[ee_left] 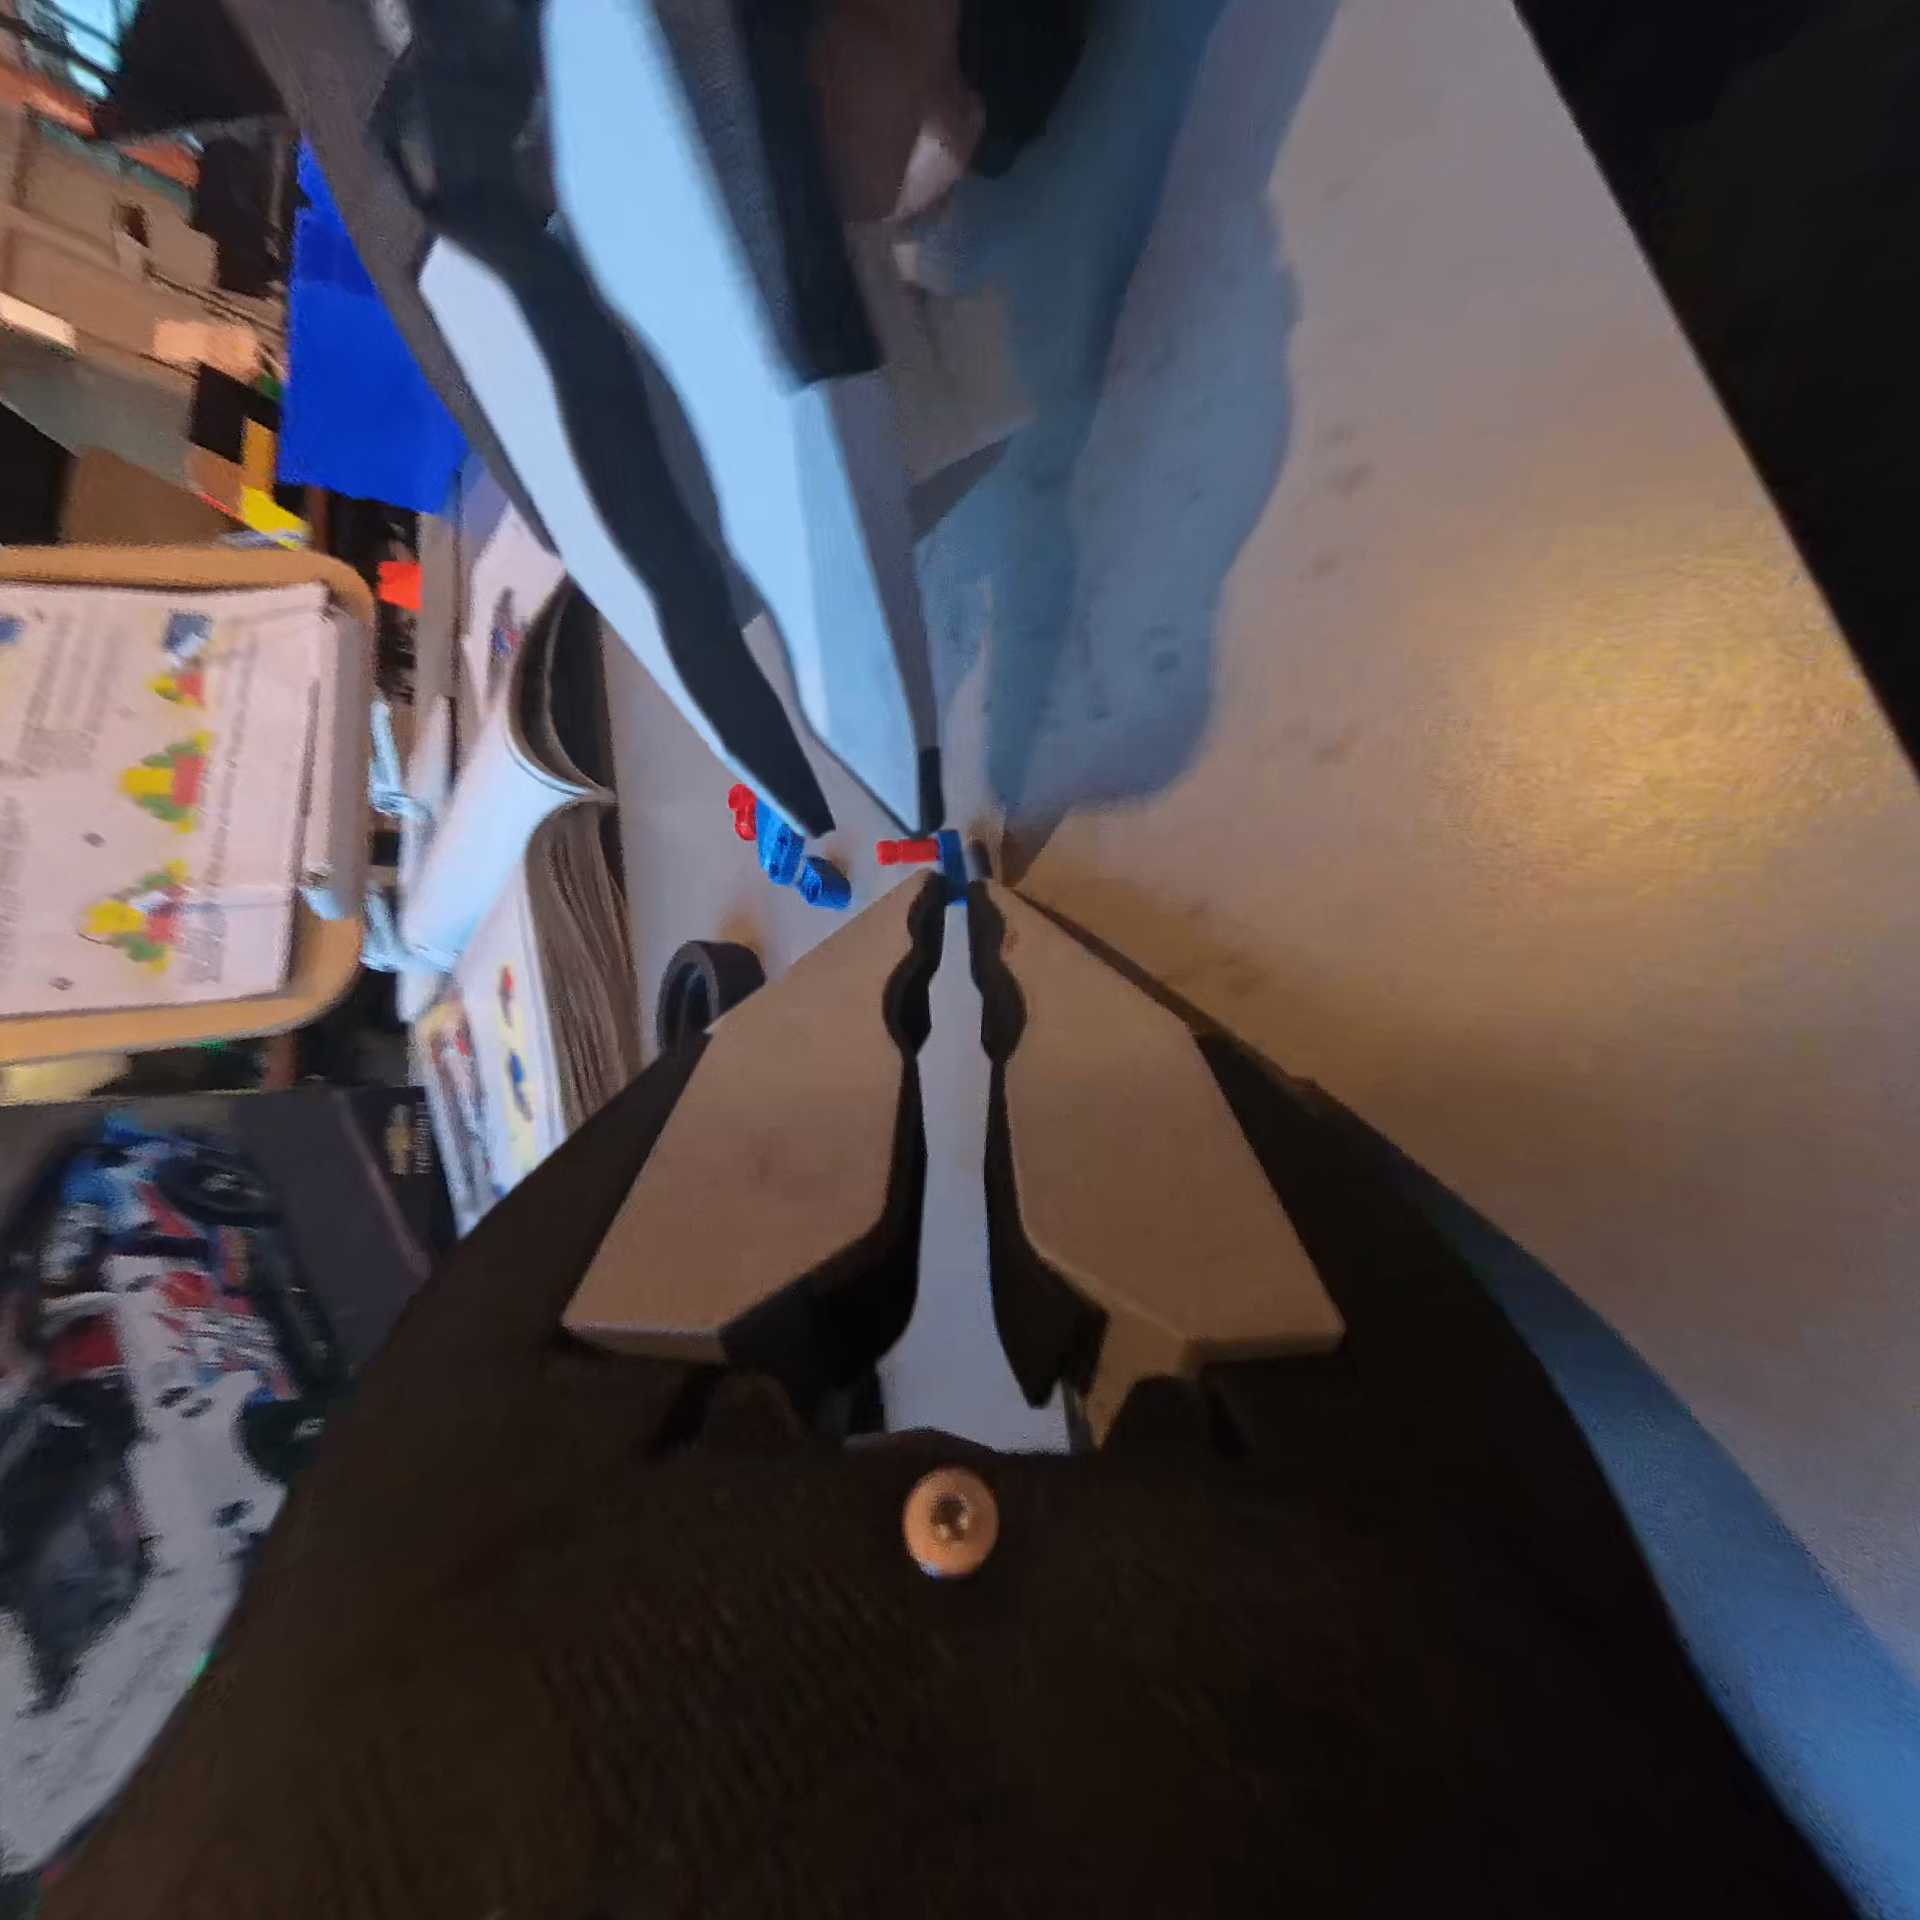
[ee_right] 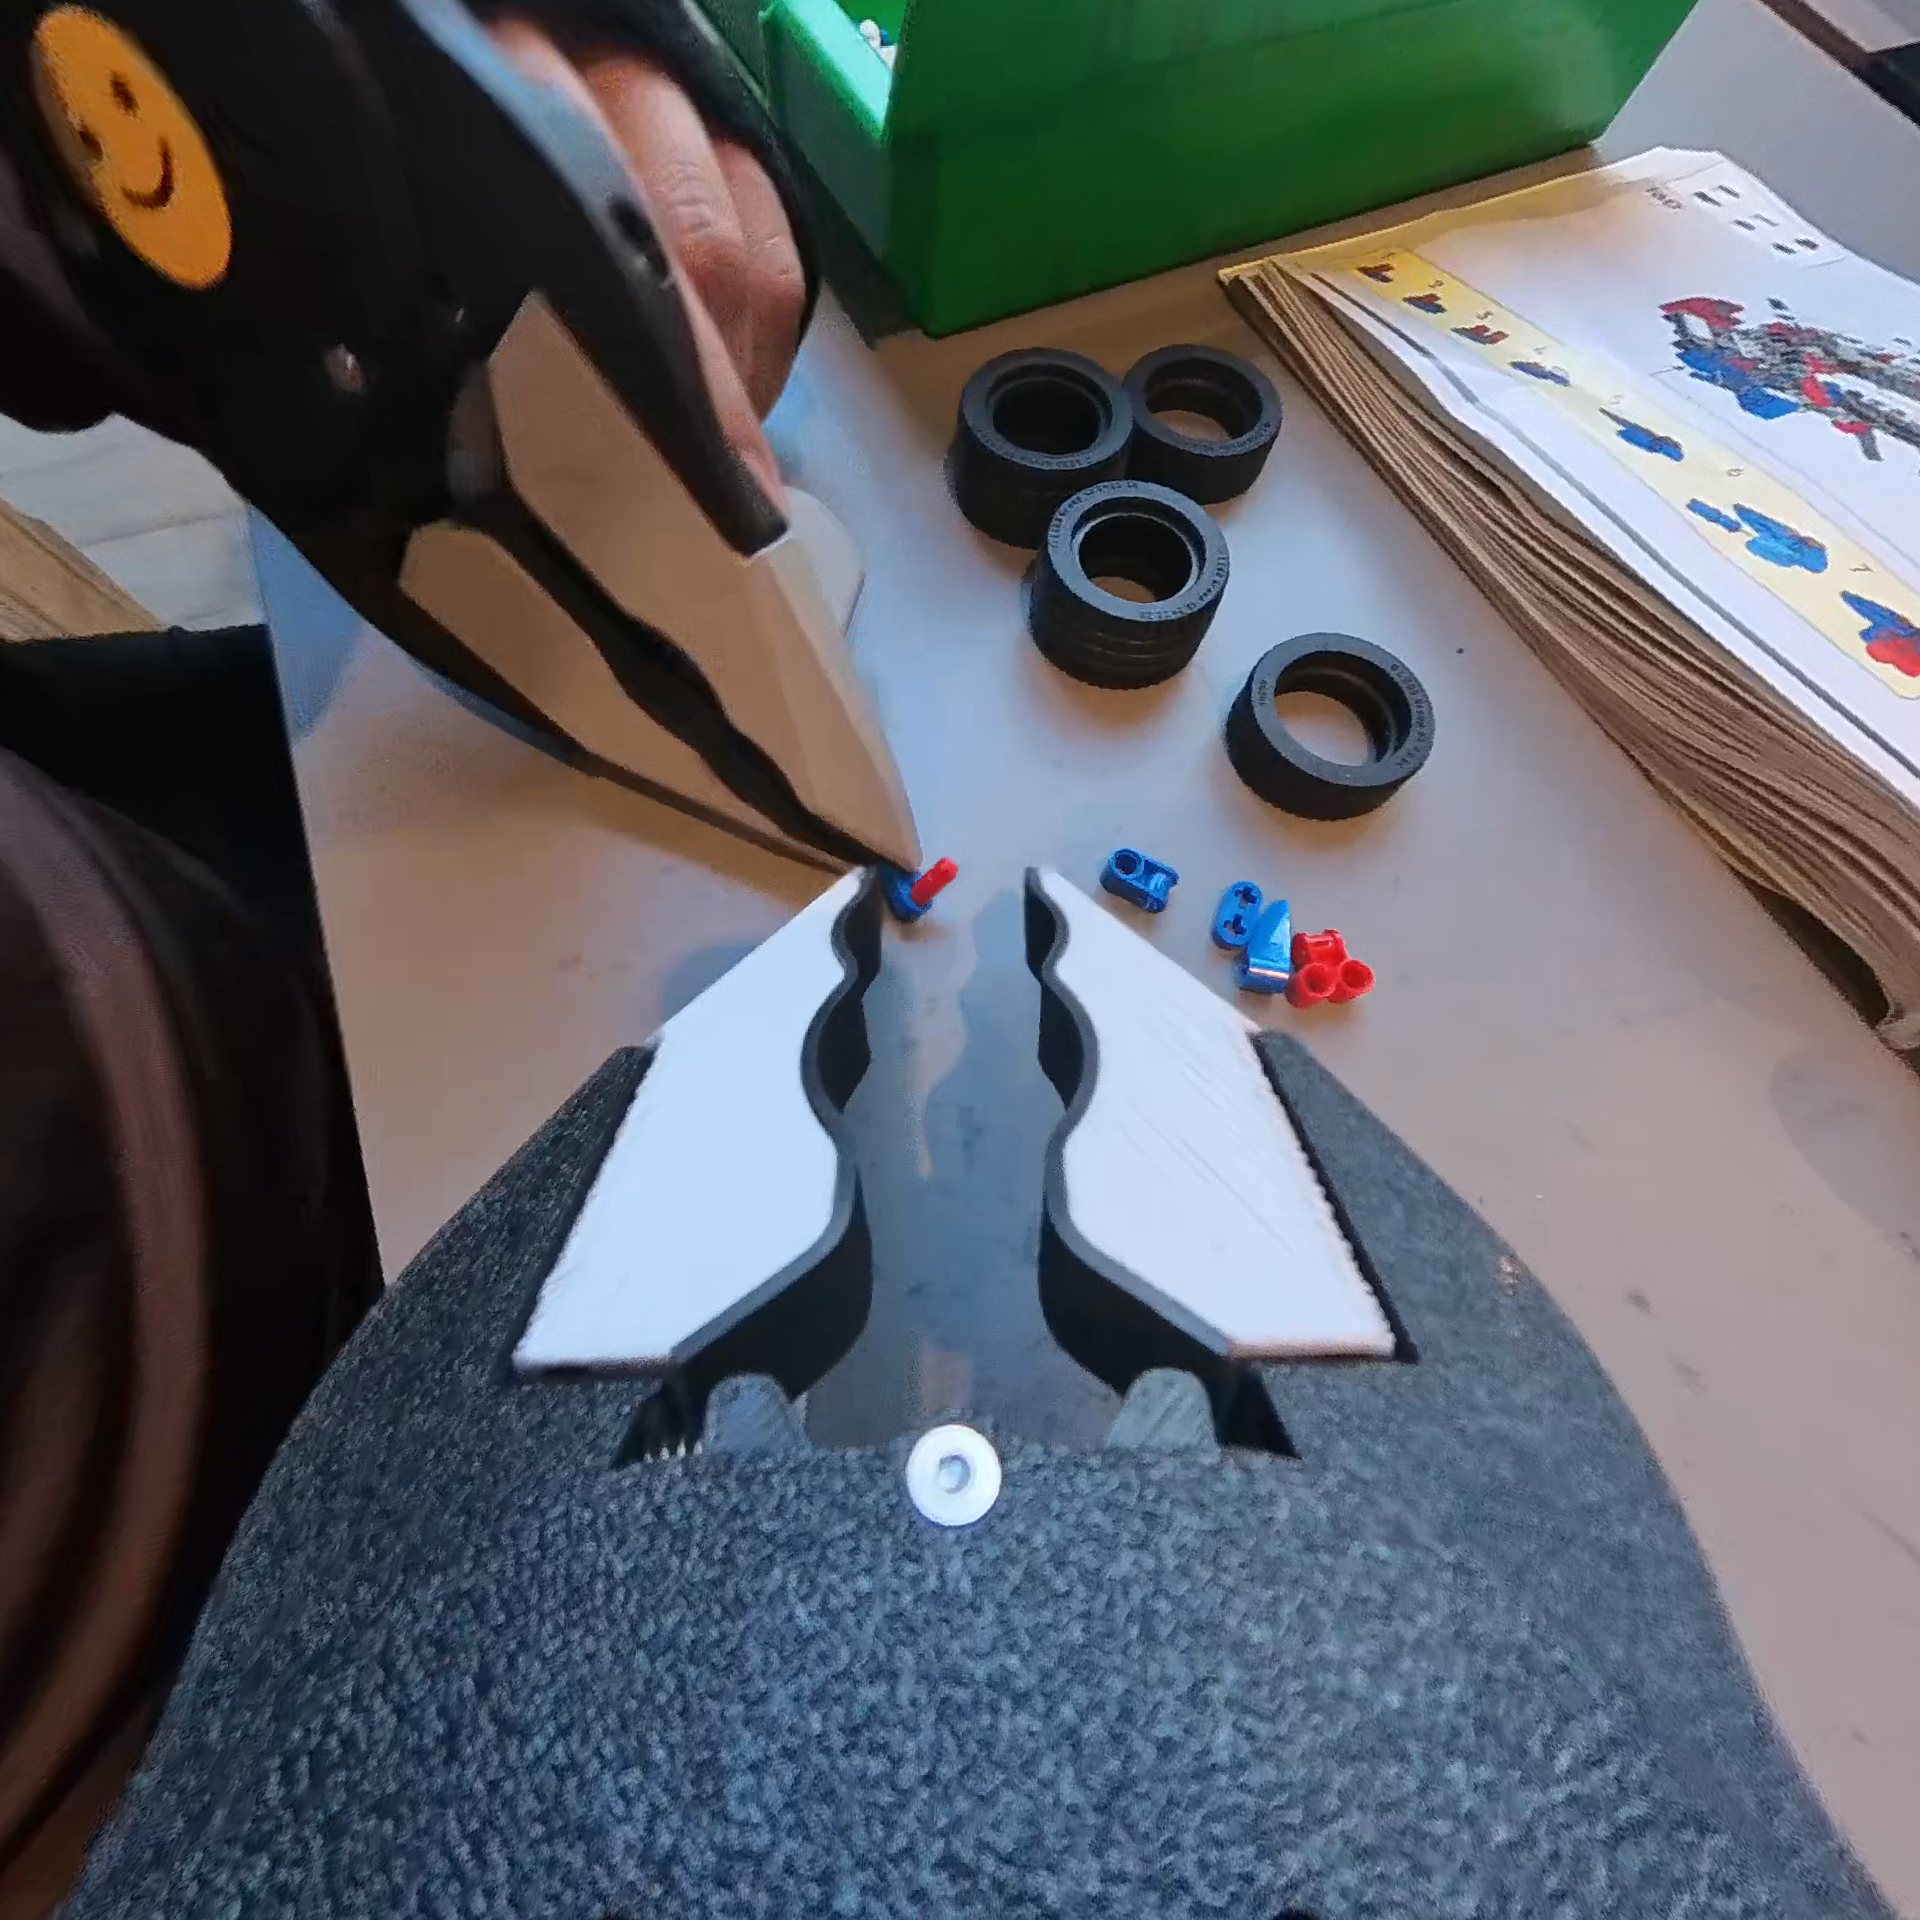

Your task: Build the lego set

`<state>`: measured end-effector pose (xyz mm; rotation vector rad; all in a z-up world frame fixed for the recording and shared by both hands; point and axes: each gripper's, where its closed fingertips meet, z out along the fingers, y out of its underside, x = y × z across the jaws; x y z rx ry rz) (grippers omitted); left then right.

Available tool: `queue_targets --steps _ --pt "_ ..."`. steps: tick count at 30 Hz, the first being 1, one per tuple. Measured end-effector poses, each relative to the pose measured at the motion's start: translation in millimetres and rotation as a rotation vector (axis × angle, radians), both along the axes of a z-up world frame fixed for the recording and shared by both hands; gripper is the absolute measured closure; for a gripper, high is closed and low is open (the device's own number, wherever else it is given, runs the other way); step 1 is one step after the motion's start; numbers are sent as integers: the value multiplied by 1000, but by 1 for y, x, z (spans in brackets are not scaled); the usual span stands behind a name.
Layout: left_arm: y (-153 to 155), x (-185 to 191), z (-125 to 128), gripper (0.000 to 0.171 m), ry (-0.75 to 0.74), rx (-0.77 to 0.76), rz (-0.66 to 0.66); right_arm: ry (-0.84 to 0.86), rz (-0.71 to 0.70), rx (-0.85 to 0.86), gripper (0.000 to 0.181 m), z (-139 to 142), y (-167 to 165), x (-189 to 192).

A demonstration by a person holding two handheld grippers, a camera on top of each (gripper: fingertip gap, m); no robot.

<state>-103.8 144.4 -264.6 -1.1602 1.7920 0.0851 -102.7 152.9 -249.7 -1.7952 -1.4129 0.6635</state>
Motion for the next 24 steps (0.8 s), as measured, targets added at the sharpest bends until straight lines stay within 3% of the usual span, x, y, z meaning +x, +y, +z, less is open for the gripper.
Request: queue_targets --steps 2,5,9,12,18,24 --pt "0 2 0 170 45 110 -6 16 29 -38 166 1 -5 -1" --pt "0 4 1 170 83 225 -16 11 35 -64 169 -1 -7 -2" --pt "0 4 1 170 89 247 -17 -3 27 -69 173 -3 -6 -2" --pt "0 4 1 169 49 190 -11 -1 21 -50 177 -2 -5 -1" --pt "2 -1 4 157 -75 -91 49 -66 30 60 177 -7 -7 -2" --pt "5 -3 4 156 -100 -162 84 -106 24 120 177 -10 -7 -1"
